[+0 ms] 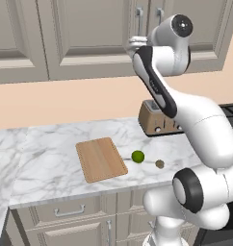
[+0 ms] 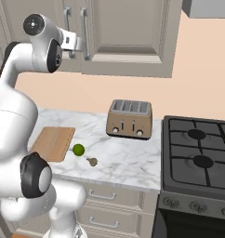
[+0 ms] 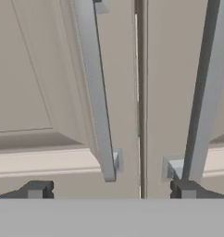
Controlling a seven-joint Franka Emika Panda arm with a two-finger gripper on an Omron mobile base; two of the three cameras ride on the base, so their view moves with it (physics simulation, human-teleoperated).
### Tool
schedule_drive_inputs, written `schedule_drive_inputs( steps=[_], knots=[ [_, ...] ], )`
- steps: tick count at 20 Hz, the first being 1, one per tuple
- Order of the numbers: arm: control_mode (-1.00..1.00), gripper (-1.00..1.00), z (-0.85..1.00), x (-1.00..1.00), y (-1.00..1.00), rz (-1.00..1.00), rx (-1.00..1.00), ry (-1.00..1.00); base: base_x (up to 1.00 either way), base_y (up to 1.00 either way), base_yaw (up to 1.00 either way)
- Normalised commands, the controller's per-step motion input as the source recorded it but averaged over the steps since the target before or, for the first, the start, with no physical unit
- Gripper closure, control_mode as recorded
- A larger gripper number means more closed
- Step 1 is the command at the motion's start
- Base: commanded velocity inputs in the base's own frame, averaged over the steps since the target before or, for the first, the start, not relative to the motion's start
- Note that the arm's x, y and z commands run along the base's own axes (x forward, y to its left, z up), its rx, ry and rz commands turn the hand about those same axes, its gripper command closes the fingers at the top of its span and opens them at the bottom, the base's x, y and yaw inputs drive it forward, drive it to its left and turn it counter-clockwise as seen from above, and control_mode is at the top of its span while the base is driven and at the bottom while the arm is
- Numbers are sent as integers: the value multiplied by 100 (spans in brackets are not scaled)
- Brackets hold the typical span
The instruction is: Open the cabinet. Place the bowl and condiment on the counter. Then place the lime and garlic on the cutting board.
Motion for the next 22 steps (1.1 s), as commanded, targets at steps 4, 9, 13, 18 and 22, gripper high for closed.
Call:
schedule_drive_inputs(
  steps=[4,9,13,18,22],
  knots=[
    [-100,-100,11,16,11,0,0,0,0,0,0],
    [-100,-100,-7,43,1,0,0,0,0,0,0],
    [-100,-100,-1,50,0,0,0,0,0,0,0],
    [-100,-100,-21,62,0,0,0,-2,0,0,0],
    [-100,-100,-23,25,0,-1,0,-6,0,0,0]
  ],
)
